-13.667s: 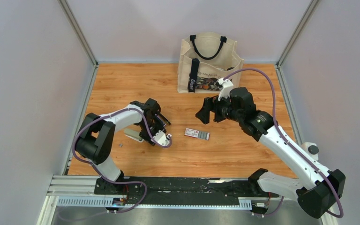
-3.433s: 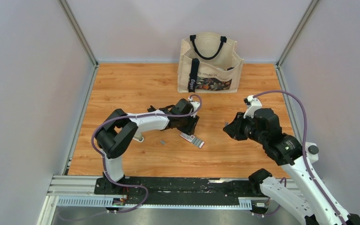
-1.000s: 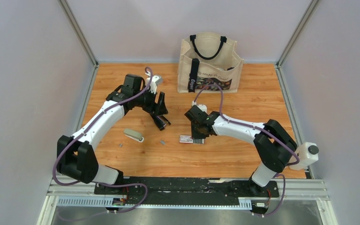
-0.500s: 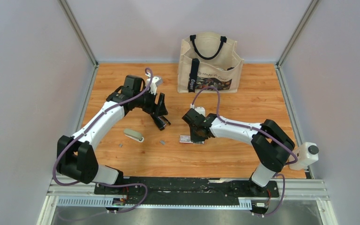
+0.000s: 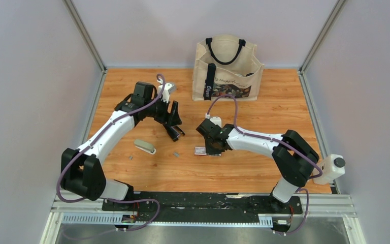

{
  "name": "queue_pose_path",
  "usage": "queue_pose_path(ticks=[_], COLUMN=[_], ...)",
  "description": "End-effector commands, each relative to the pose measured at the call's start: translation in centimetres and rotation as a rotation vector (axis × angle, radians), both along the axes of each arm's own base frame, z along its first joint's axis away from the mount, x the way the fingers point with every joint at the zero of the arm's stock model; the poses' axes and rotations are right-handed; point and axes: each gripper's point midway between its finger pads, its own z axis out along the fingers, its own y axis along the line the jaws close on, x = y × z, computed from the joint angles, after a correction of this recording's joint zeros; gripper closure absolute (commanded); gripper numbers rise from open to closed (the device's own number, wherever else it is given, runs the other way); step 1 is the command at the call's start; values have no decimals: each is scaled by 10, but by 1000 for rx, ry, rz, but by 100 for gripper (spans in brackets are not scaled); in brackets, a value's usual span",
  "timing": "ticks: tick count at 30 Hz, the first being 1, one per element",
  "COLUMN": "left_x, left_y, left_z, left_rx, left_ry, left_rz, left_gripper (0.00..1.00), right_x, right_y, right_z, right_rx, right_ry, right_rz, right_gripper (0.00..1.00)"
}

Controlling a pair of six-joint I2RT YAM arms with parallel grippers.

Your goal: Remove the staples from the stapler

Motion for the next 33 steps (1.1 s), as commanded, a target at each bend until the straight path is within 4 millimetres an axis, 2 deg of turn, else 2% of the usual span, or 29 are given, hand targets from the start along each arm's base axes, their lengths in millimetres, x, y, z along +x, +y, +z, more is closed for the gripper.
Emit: queue_pose_path(ticks=[1,20,33], left_x=[3,2,1], left_y=[2,2,2], left_z=[17,20,18], left_rx=[-21,-23,-27], left_ry=[-70,-76,-71], left_rz=[7,12,13], left_gripper=[20,19,19], right_x=[4,-1,6], right_y=[5,-7,2], right_z=[9,5,14], right_rx=[18,-5,12], right_ry=[-31,-31,-51], right_rz=[-16,-34,-16], right_gripper=[83,78,78])
